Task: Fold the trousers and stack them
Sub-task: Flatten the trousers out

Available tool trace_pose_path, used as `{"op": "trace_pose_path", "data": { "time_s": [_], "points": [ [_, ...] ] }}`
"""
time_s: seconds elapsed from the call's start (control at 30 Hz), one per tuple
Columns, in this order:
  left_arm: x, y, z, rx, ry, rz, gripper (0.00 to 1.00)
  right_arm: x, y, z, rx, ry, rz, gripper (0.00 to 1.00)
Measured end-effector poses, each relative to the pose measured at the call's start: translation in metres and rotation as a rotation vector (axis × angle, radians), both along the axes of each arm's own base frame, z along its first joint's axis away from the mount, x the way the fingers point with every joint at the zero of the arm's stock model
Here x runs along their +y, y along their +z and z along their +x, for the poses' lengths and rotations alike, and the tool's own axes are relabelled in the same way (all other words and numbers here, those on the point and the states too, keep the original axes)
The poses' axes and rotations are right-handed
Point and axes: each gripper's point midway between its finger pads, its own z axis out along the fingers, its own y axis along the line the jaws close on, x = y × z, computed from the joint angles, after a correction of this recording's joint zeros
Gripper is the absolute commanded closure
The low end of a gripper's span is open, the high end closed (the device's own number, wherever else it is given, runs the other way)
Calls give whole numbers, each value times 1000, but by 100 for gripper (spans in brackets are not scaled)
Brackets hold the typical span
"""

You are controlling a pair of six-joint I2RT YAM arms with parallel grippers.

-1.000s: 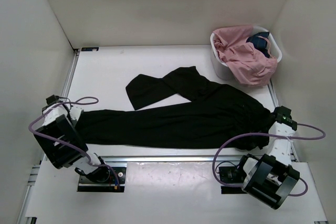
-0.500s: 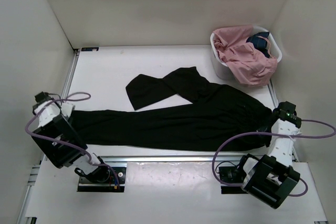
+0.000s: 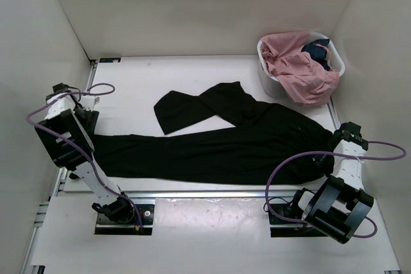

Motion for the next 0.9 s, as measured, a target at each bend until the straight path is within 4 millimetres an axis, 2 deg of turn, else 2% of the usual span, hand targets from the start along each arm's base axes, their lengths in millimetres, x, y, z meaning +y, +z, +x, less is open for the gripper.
{"op": "trace_pose_path", "data": {
  "time_s": [0.17, 0.2, 0.23, 0.27, 0.3, 0.33, 0.5, 0.6, 0.73, 0.9],
  "points": [
    [-21, -35, 9, 47, -8, -86, 30, 0, 3, 7, -26, 18, 7, 100],
    [-23, -38, 11, 49, -9, -96, 34, 0, 4, 8, -31, 20, 7, 100],
    [-26, -41, 13, 51, -8, -103, 39, -1, 5, 9, -35, 21, 6, 100],
    [-27, -45, 14, 57, -5, -103, 63, -1, 5, 10, -37, 21, 6, 100],
    [-26, -46, 15, 62, 8, -94, 77, -1, 5, 10, -37, 21, 6, 100],
    [-27, -46, 16, 62, 12, -92, 86, 0, 5, 10, -38, 22, 8, 100],
    [-26, -45, 17, 69, 34, -66, 86, 1, 8, 12, -48, 23, 16, 100],
    [-16, -40, 22, 38, 84, -53, 86, -3, 16, 17, -65, 23, 0, 100],
    [3, -24, 38, -33, 139, -18, 86, -3, 21, 15, -74, 19, -9, 100],
    [5, -20, 41, -40, 165, 6, 86, -4, 21, 13, -67, 16, -10, 100]
  ]
}}
